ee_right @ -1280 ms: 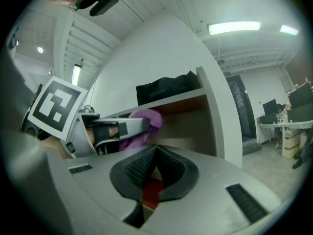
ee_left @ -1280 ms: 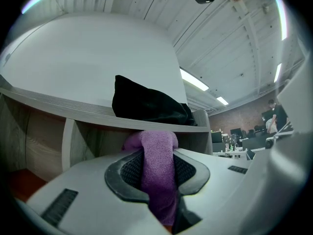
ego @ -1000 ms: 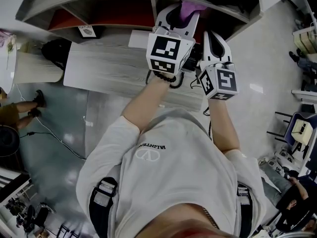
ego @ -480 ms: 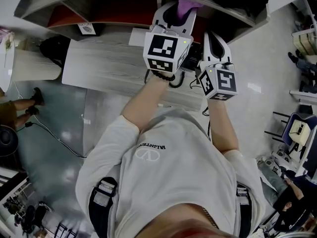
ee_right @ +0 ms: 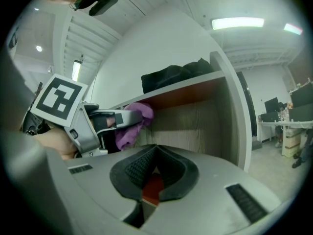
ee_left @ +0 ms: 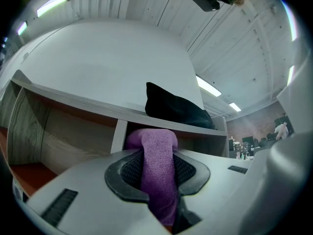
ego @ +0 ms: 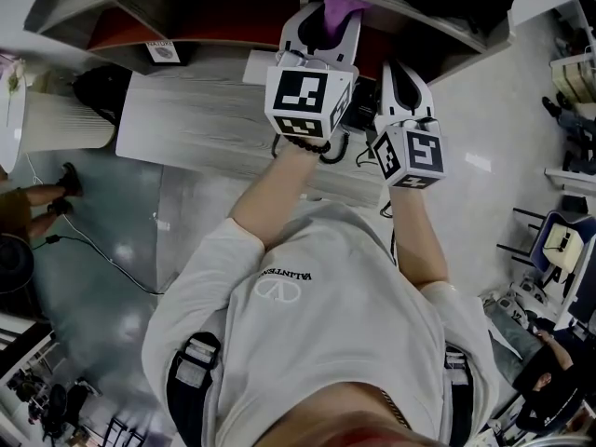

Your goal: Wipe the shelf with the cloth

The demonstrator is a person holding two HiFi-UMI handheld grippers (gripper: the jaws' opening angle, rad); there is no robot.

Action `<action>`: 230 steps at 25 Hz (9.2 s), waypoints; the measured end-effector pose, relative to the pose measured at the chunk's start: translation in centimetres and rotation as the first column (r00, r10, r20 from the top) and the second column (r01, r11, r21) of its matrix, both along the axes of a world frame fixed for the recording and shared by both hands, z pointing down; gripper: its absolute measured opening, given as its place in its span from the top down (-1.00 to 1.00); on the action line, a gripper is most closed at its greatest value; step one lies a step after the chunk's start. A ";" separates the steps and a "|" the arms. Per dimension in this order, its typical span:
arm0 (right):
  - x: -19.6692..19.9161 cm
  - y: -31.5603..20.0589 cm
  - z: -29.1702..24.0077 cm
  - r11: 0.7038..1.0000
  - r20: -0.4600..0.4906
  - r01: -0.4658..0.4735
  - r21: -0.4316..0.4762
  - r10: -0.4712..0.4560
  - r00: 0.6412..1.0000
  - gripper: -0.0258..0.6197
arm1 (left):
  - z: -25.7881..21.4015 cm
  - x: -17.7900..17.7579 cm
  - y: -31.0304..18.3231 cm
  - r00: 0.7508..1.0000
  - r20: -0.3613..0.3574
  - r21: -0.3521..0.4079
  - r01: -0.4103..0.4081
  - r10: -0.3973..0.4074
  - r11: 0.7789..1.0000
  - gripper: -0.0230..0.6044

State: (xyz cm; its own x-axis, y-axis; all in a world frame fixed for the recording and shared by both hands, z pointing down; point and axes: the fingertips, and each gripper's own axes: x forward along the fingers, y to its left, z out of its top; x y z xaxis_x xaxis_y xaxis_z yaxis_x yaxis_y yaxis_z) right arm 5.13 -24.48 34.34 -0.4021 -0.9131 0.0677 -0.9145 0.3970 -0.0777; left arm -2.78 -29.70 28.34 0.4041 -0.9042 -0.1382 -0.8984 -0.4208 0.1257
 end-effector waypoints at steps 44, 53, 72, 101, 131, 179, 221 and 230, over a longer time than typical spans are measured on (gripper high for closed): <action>0.9 0.7 3.8 0.997 -0.014 -0.019 -0.072 0.018 1.000 0.92 | 10.7 -0.6 0.6 0.997 0.066 -0.159 0.037 -0.027 0.987 0.60; 0.9 0.4 4.9 0.996 -0.012 -0.020 -0.092 0.019 1.000 0.92 | 13.0 -0.8 0.7 0.995 0.095 -0.170 0.043 -0.027 0.985 0.60; 1.8 -0.4 8.7 0.989 -0.025 -0.044 -0.140 0.041 0.999 0.92 | 16.2 -0.6 0.4 0.991 0.134 -0.171 0.030 -0.006 0.985 0.60; 3.7 0.2 11.2 0.980 -0.036 -0.061 -0.189 0.055 0.998 0.92 | 20.8 -0.8 0.8 0.988 0.151 -0.233 0.053 -0.018 0.971 0.60; 9.2 4.1 8.4 0.979 -0.053 -0.175 -0.107 0.170 0.984 0.92 | 14.8 -1.7 5.3 0.967 0.203 -0.006 -0.156 0.154 0.988 0.60; 18.8 9.6 -0.3 0.925 -0.032 -0.376 0.049 0.378 0.925 0.92 | 4.5 -12.3 9.3 0.981 0.189 0.108 -0.065 0.043 0.992 0.60; 17.9 9.9 0.5 0.935 -0.068 -0.353 0.022 0.354 0.933 0.92 | 4.8 -12.5 9.6 0.983 0.181 0.095 -0.047 0.029 0.994 0.60; 17.8 9.9 0.4 0.936 -0.066 -0.351 0.021 0.352 0.934 0.92 | 4.7 -12.6 9.8 0.984 0.178 0.097 -0.045 0.028 0.994 0.60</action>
